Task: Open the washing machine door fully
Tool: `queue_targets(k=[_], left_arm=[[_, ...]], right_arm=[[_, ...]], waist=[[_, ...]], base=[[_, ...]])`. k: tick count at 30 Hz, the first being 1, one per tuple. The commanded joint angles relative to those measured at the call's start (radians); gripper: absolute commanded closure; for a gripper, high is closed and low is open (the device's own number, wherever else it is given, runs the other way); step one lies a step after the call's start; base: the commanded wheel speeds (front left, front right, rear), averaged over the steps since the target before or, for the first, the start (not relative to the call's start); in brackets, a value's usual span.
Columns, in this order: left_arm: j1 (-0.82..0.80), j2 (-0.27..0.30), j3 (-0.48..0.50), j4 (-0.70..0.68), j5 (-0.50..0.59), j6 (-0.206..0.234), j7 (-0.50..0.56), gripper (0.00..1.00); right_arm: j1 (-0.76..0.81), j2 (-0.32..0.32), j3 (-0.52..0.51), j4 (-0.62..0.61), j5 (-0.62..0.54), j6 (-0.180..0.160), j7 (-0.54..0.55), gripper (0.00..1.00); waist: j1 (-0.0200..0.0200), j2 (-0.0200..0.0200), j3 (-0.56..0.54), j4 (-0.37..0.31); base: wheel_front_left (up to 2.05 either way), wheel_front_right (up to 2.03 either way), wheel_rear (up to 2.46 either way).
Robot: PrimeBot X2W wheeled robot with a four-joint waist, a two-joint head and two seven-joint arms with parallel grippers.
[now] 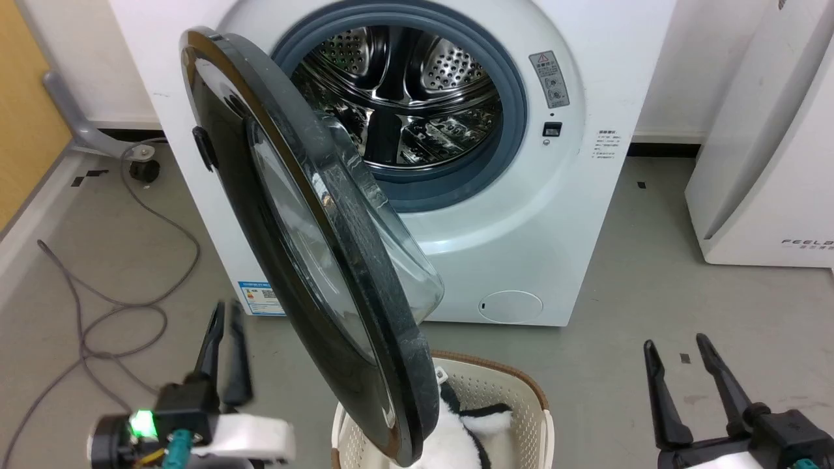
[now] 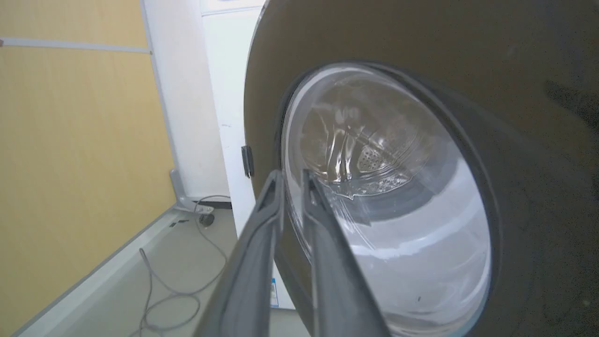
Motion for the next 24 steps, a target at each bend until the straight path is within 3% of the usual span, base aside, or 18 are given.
queue_targets(k=[1,12,24], left_arm=[[-0.02,0.008,0.005,-0.023,0.003,0.001,-0.006,1.0],[-0.122,0.008,-0.053,-0.287,0.025,-0.03,-0.006,1.0],[-0.166,0.001,-0.312,-0.384,0.048,-0.121,-0.006,1.0]], right_arm=[[0.01,0.007,-0.006,-0.008,-0.001,0.001,-0.004,0.0],[0.018,0.009,-0.013,-0.031,0.005,0.001,-0.004,0.0],[0.024,0.009,-0.018,-0.039,0.013,0.001,-0.004,0.0]], waist=[[0.0,0.0,-0.001,0.002],[0.0,0.0,-0.007,0.002],[0.0,0.0,-0.015,-0.006]], base=[[0.0,0.0,0.0],[0.0,0.0,0.0],[0.0,0.0,0.0]])
